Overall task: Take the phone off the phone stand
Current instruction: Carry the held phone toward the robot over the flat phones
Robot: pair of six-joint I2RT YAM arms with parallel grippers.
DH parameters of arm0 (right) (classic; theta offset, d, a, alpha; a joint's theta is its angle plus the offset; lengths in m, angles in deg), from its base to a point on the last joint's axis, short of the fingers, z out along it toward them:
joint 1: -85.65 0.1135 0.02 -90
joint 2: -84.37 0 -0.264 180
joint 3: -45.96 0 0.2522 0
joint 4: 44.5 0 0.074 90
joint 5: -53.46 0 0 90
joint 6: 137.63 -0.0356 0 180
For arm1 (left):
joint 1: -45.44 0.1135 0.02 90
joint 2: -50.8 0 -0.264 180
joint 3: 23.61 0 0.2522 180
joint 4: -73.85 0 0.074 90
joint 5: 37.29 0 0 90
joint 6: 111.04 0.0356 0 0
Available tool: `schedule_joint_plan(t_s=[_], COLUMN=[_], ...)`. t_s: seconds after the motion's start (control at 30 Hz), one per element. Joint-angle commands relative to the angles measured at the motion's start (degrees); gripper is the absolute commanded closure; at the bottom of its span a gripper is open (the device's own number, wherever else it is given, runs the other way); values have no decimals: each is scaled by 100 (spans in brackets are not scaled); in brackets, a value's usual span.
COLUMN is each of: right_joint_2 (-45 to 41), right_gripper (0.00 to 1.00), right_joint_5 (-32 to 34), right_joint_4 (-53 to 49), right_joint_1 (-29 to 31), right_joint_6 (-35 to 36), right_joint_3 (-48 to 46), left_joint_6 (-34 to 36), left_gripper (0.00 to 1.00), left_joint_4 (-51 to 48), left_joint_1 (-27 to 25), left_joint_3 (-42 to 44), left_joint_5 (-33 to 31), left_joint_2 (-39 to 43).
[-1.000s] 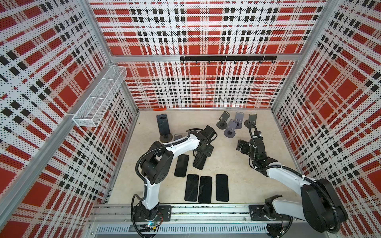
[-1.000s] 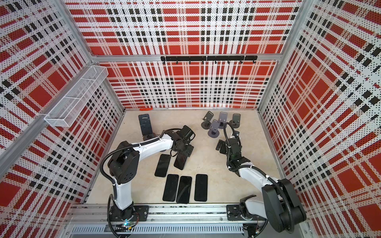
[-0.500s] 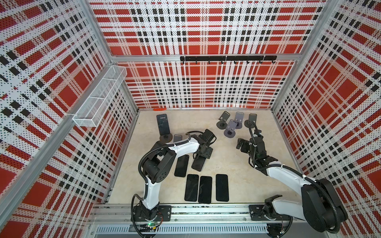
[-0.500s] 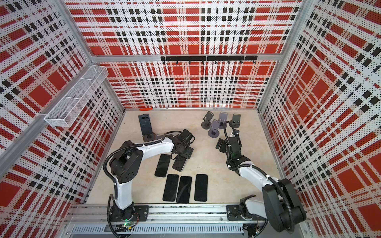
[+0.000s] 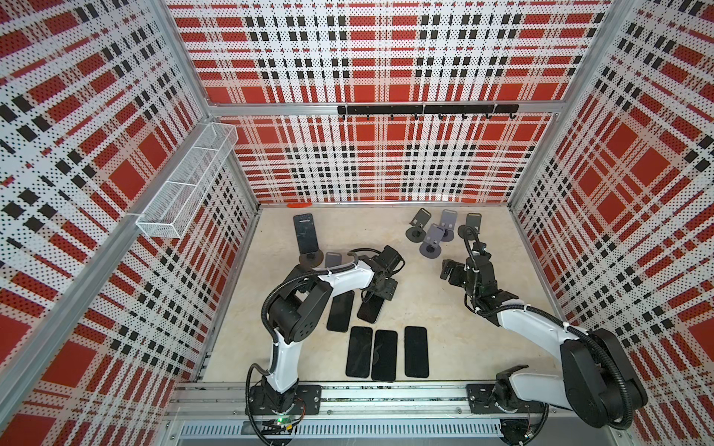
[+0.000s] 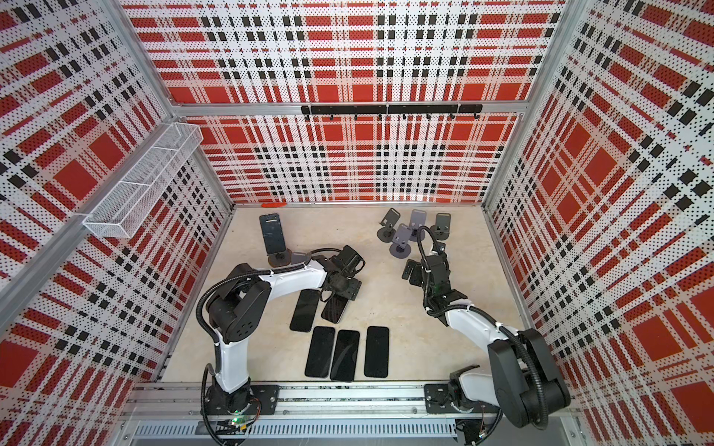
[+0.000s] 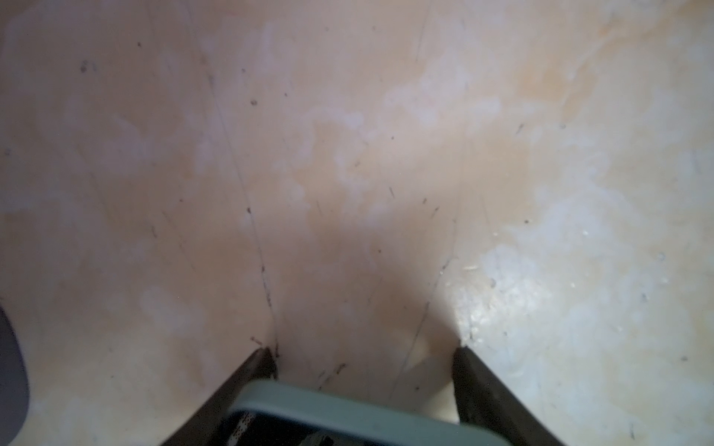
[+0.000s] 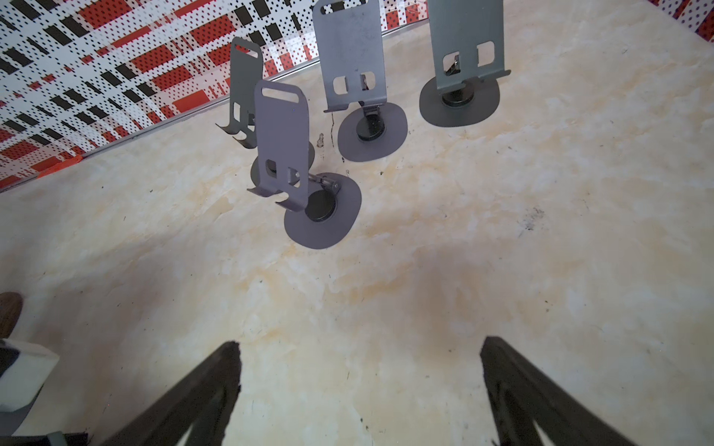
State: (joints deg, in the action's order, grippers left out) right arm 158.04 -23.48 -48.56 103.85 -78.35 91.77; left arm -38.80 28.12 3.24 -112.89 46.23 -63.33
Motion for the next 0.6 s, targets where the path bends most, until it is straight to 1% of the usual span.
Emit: schedule_joint_plan(t_s=[0.0,0.57], right_joint_2=[55,-11], right_gripper=[0,0], right_joint_5=[-66,-36], right_joint_4=[58,39], right_joint_1=[-36,-38], right_joint_6=[49,7], right_joint_3=[128,82], left_joint_6=[-8,36], left_gripper=[31,25], left_joint_4=[138,129], left_joint_1=[-26,1], left_joint_3=[117,117], left_joint_5=[-18,8], left_joint_2=[-234,-330])
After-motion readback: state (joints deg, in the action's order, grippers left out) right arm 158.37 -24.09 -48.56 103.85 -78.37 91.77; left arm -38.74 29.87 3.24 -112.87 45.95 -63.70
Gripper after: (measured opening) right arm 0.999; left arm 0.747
